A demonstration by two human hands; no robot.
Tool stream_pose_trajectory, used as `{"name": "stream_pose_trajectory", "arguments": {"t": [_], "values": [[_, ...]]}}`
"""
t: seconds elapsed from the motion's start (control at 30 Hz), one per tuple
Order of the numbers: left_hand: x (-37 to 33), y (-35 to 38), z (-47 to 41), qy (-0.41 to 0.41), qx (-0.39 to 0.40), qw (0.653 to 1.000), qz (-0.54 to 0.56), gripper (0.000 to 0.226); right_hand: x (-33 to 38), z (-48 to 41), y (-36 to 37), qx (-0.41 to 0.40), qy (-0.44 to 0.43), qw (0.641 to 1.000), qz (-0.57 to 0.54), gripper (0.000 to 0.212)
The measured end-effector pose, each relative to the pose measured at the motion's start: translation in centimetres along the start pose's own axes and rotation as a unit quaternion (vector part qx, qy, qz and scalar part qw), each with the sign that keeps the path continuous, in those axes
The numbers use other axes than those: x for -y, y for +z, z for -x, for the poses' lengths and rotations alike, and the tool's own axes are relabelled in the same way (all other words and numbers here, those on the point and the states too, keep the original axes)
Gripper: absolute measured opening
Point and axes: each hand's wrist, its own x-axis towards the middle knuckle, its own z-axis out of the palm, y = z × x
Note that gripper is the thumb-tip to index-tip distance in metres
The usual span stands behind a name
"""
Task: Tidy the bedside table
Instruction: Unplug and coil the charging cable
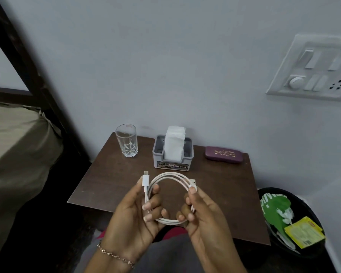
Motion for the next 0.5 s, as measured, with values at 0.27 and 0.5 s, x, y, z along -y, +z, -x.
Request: {"name": "stream_pose_trajectory", "arguments": {"t": [0.27,0.5], "values": [[2.3,0.1,-0.4,0.192,-0.162,0.947,-0.200,0.018,-0.2,0.1,0.3,-0.016,0.005,1.000,-0.021,0.016],[2.4,0.0,0.4,0.276,-0.187,0.910,-0.246,0.023,0.2,0.2,0.4,-0.040,-0.001,0.997,-0.072,0.010]]}}
